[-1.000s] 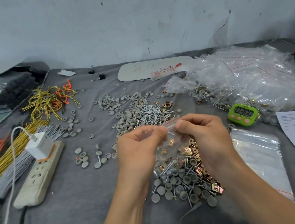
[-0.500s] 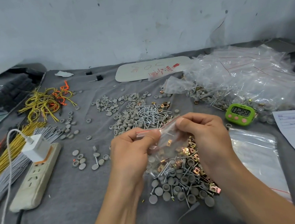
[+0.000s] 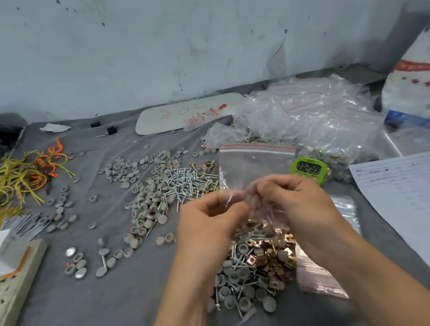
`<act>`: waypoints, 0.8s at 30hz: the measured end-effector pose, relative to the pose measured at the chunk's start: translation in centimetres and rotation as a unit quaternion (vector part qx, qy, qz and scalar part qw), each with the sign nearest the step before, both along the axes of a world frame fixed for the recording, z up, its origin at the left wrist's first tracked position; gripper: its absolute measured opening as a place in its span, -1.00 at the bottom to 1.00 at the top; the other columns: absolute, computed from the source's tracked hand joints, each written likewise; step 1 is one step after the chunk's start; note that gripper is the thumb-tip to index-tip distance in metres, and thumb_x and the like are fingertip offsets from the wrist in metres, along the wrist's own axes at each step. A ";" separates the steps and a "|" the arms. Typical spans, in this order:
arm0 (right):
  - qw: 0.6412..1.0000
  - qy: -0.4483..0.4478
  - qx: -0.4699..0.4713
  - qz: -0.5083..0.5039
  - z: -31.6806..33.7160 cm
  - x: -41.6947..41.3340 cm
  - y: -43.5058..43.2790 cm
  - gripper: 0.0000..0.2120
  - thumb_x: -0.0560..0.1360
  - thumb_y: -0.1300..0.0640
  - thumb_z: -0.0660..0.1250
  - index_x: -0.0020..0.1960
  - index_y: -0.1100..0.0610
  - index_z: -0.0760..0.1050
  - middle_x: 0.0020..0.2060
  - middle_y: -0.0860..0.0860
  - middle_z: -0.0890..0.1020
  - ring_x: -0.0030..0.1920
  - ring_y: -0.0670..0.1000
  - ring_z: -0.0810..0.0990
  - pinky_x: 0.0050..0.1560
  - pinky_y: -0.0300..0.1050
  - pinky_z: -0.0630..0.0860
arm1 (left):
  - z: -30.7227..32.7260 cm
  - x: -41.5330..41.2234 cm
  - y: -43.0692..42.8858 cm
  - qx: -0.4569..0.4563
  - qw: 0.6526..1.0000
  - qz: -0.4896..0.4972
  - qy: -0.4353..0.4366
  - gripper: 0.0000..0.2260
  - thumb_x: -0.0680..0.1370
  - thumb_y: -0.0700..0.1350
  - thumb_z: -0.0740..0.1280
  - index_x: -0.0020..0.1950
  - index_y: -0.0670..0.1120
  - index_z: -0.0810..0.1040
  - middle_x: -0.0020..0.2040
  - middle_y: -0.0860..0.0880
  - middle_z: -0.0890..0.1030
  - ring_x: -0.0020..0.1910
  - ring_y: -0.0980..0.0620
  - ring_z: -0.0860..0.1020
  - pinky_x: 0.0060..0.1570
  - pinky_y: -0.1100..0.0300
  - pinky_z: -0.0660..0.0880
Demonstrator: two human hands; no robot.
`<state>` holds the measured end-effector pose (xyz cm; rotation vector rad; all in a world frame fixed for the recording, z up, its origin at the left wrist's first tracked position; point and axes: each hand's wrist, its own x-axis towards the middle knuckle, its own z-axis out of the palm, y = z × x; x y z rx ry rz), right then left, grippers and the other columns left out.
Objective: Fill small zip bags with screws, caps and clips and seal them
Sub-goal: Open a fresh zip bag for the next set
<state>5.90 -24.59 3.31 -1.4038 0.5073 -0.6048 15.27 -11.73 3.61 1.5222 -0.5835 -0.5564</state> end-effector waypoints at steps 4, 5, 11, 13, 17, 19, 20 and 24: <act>0.996 0.076 -0.044 0.014 -0.9 -1.8 -1.9 -0.94 0.52 0.18 0.49 -0.10 0.04 0.70 -0.21 0.07 0.75 -0.22 -0.01 0.69 -0.19 -0.11 0.58 | -0.2 -1.1 -4.0 -0.016 0.996 0.070 0.050 -0.82 0.47 -0.36 0.50 -0.23 -0.09 0.75 -0.29 -0.10 0.72 -0.38 0.04 0.64 -0.42 0.27 0.52; 0.992 0.101 -0.070 0.015 -1.2 -2.3 -2.4 -0.93 0.51 0.18 0.50 -0.10 0.02 0.69 -0.22 0.05 0.75 -0.22 -0.01 0.70 -0.20 -0.13 0.58 | -0.4 -1.3 -5.0 -0.030 0.995 0.068 0.068 -0.80 0.46 -0.38 0.49 -0.25 -0.10 0.74 -0.31 -0.11 0.71 -0.40 0.04 0.62 -0.43 0.25 0.52; 0.984 0.075 0.003 -0.161 -1.6 -5.2 -9.6 -0.85 0.55 0.23 0.43 -0.16 0.08 0.72 -0.26 0.15 0.73 -0.30 0.13 0.70 -0.21 0.02 0.58 | -1.6 -3.2 -9.5 -0.001 1.000 0.016 0.017 -0.94 0.49 -0.11 0.55 -0.13 0.05 0.74 -0.19 0.10 0.74 -0.21 0.18 0.69 -0.22 0.32 0.56; 0.964 0.101 -0.018 -0.245 -2.2 -6.1 -12.4 -0.90 0.53 0.07 0.45 -0.09 0.08 0.72 -0.13 0.07 0.75 -0.11 0.15 0.74 0.00 0.12 0.64 | -2.1 -3.5 -10.2 0.037 0.998 0.007 -0.058 -0.86 0.47 -0.12 0.56 -0.10 0.12 0.71 -0.17 0.18 0.73 -0.15 0.24 0.69 -0.17 0.36 0.57; 0.871 0.273 -0.201 -0.355 -2.6 -7.7 -14.0 -0.58 0.54 -0.06 0.39 0.38 -0.08 0.48 0.13 -0.08 0.67 0.12 0.08 0.58 0.14 0.01 0.45 | -2.6 -4.6 -10.5 0.136 0.966 -0.068 -0.208 -0.81 0.44 -0.09 0.54 -0.10 0.23 0.68 -0.17 0.32 0.68 -0.15 0.33 0.64 -0.09 0.36 0.58; 0.837 0.290 -0.252 -0.389 -2.1 -8.2 -13.7 -0.45 0.54 0.03 0.35 0.51 -0.11 0.34 0.26 -0.02 0.62 0.21 0.16 0.56 0.13 0.06 0.43 | -2.8 -5.2 -10.6 0.172 0.945 -0.105 -0.257 -0.82 0.41 -0.07 0.53 -0.08 0.22 0.69 -0.16 0.31 0.68 -0.14 0.35 0.61 -0.13 0.42 0.53; 0.831 0.279 -0.268 -0.399 -1.9 -8.4 -13.4 -0.44 0.53 0.07 0.34 0.51 -0.11 0.33 0.27 0.01 0.62 0.23 0.17 0.55 0.13 0.05 0.42 | -2.8 -5.4 -10.6 0.189 0.934 -0.126 -0.276 -0.82 0.40 -0.05 0.53 -0.06 0.21 0.71 -0.16 0.28 0.68 -0.14 0.34 0.61 -0.17 0.47 0.49; 0.863 0.222 -0.311 -0.330 -1.5 -8.6 -11.3 -0.55 0.54 0.22 0.34 0.38 -0.08 0.53 0.23 -0.05 0.65 0.27 0.04 0.56 0.29 -0.07 0.38 | -3.1 -6.0 -10.0 0.276 0.876 -0.233 -0.319 -0.69 0.30 0.06 0.60 0.01 0.22 0.69 -0.06 0.24 0.62 -0.11 0.38 0.55 -0.22 0.51 0.41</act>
